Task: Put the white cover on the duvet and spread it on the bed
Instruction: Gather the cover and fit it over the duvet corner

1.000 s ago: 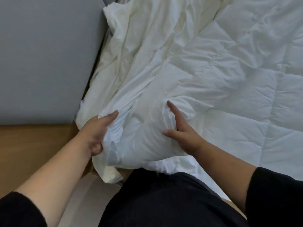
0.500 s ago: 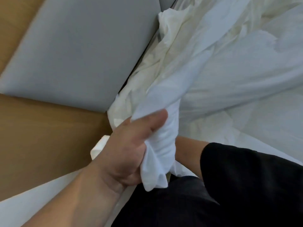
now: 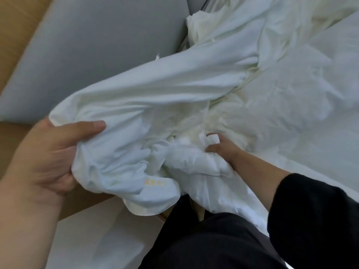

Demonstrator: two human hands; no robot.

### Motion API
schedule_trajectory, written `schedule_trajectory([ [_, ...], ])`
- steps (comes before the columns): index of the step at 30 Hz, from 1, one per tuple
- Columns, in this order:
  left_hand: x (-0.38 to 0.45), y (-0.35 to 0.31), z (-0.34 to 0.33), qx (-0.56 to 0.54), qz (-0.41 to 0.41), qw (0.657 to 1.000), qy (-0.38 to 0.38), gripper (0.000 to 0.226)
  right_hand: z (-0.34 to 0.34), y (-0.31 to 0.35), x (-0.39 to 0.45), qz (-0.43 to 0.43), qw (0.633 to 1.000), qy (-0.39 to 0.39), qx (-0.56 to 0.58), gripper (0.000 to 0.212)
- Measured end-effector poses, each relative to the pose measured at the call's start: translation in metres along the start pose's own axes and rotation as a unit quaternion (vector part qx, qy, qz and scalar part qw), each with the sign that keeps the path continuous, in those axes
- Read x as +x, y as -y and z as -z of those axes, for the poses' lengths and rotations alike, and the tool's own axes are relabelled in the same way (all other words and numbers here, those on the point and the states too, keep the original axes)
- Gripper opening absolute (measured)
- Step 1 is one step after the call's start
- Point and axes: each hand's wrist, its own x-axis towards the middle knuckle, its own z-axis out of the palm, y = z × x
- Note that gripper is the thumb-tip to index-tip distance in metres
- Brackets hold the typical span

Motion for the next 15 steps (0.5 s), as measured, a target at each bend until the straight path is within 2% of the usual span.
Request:
schedule_trajectory([
  [1,0.002,0.004,-0.002,0.052,-0.045,0.997,-0.027,0.06,0.009,0.011,-0.018,0.017,0.995,-0.012,0.093,0.054],
  [3,0.003,0.012,-0.006,0.04,-0.063,0.995,-0.073,0.056,0.025,0.035,-0.054,0.057,0.97,0.003,0.236,0.061],
  [4,0.005,0.015,-0.007,0.05,-0.062,0.991,-0.111,0.046,0.03,0.047,-0.07,0.088,0.953,0.028,0.288,0.062],
  [6,0.005,0.02,-0.013,0.071,-0.069,0.986,-0.138,0.025,0.024,0.077,-0.103,0.15,0.923,0.087,0.344,0.057],
  [8,-0.002,0.026,-0.031,0.09,-0.058,0.989,-0.101,0.021,-0.002,0.099,-0.119,0.189,0.918,0.138,0.321,0.053],
  [11,-0.016,0.038,-0.059,0.075,-0.041,0.995,-0.051,0.024,-0.057,0.124,-0.122,0.23,0.912,0.203,0.274,0.058],
  [13,-0.026,0.039,-0.071,0.035,-0.034,0.998,-0.04,0.025,-0.087,0.131,-0.119,0.266,0.914,0.188,0.242,0.064],
  [15,-0.032,0.03,-0.072,-0.04,-0.021,0.997,-0.058,0.033,-0.108,0.135,-0.119,0.338,0.911,0.138,0.193,0.066],
])
